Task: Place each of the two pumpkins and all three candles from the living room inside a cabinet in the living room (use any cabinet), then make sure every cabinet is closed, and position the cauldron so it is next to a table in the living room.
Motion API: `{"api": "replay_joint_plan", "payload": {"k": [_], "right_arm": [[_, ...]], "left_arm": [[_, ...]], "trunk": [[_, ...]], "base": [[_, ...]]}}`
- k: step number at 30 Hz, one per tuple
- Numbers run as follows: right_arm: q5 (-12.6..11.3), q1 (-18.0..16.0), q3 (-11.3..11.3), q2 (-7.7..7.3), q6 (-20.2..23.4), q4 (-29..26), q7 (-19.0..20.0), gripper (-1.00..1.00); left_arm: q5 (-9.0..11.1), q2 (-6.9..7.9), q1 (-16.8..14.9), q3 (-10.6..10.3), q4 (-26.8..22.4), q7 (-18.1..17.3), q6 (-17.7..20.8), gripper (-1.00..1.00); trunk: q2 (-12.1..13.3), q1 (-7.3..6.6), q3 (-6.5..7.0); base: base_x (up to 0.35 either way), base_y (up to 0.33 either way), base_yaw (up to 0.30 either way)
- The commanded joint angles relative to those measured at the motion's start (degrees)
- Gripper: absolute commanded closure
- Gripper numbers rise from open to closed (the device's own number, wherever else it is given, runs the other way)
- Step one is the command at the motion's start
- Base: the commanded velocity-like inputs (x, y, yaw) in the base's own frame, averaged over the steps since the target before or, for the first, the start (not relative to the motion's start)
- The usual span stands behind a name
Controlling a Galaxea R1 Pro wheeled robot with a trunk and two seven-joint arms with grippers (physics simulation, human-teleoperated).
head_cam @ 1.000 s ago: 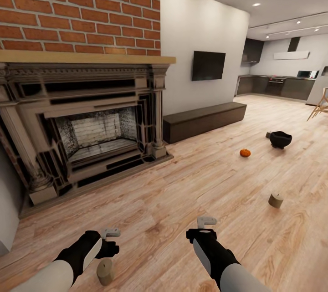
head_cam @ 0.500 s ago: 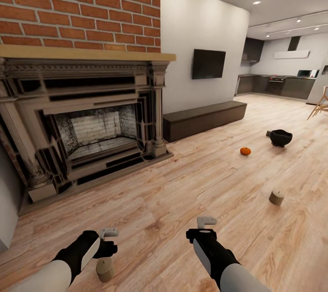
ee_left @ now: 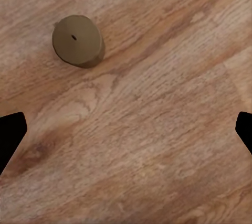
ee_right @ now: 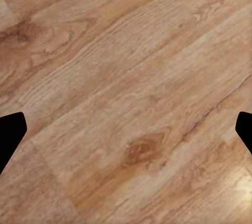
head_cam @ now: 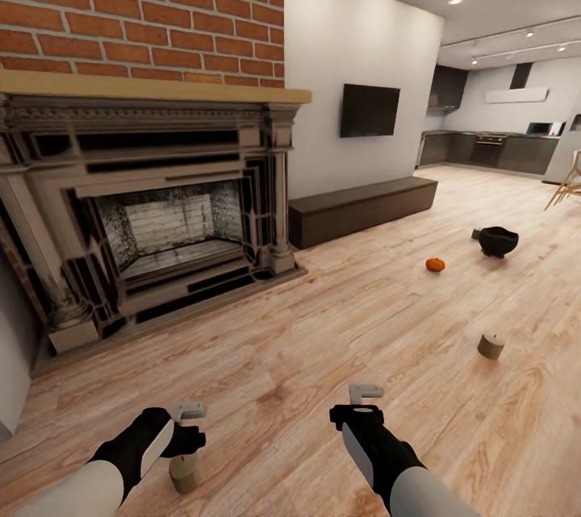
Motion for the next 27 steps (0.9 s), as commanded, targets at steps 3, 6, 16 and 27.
{"api": "replay_joint_plan", "payload": {"k": [3,6,16,27], "right_arm": [[-0.4,0.0,0.3,0.00,0.3,-0.1,-0.4,-1.00],[-0.4,0.0,0.3,0.00,0.3,-0.1,-0.4,-1.00],[-0.4,0.0,0.3,0.00,0.3,-0.1,-0.4,-1.00],[-0.4,0.0,0.3,0.00,0.3,-0.1,-0.4,-1.00]], "left_arm": [[0.4,0.07,0.0,-0.4,-0.1,0.1,0.4,-1.00],[0.3,0.07,0.0,-0.4,-0.1,0.4,0.4,-1.00],[0.3,0.07,0.0,-0.3,-0.1,1.6,0.4,-1.00],[0.6,0.07,0.0,-0.2,-0.1,5.1,0.1,-1.00]], "trunk": [[0.0,-0.01,-0.06],[0.0,-0.01,-0.06],[0.0,-0.01,-0.06],[-2.8,1.53,-1.32]], "base": [[0.000,0.000,0.000],[0.040,0.005,0.000],[0.279,0.031,0.000],[0.053,0.008,0.000]]}}
